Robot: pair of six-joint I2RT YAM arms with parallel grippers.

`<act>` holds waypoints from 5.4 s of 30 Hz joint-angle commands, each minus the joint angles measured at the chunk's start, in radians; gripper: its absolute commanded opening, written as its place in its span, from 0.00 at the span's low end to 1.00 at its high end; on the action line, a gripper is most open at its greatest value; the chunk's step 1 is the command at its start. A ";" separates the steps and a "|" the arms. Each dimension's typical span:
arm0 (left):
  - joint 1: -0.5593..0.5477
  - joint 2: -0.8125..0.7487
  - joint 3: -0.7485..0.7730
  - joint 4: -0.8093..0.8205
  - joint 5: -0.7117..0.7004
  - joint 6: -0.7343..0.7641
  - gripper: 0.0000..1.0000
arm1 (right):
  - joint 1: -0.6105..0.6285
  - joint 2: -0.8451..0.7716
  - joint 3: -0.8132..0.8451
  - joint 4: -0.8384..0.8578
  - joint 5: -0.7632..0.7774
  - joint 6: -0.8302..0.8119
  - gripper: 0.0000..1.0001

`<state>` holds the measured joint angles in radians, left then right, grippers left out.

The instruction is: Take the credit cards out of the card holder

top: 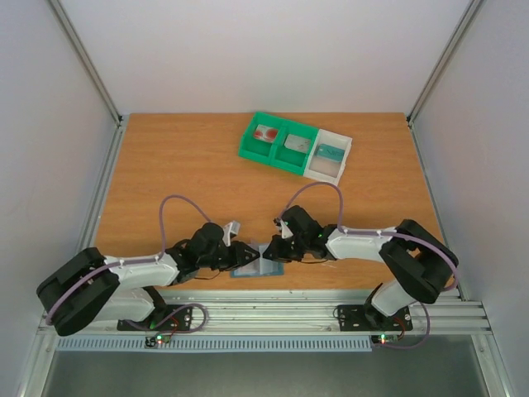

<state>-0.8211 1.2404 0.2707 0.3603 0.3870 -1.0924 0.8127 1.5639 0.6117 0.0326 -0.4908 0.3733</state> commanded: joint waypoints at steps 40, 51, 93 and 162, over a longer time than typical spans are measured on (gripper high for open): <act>-0.041 -0.004 0.032 -0.048 -0.148 0.055 0.37 | 0.009 -0.267 0.010 -0.209 0.173 -0.088 0.15; -0.038 0.082 0.027 0.021 -0.124 0.059 0.35 | 0.013 -0.173 0.034 -0.189 0.133 -0.091 0.12; -0.036 0.241 0.002 0.242 -0.066 -0.018 0.05 | 0.019 -0.061 -0.047 -0.156 0.169 -0.096 0.04; -0.020 -0.616 0.133 -0.484 0.320 0.332 0.00 | 0.011 -0.365 0.521 -0.901 -0.224 -0.652 0.25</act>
<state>-0.8410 0.6373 0.3866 -0.1677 0.6296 -0.7765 0.8211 1.1706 1.0798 -0.8291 -0.6502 -0.2344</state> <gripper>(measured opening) 0.015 0.244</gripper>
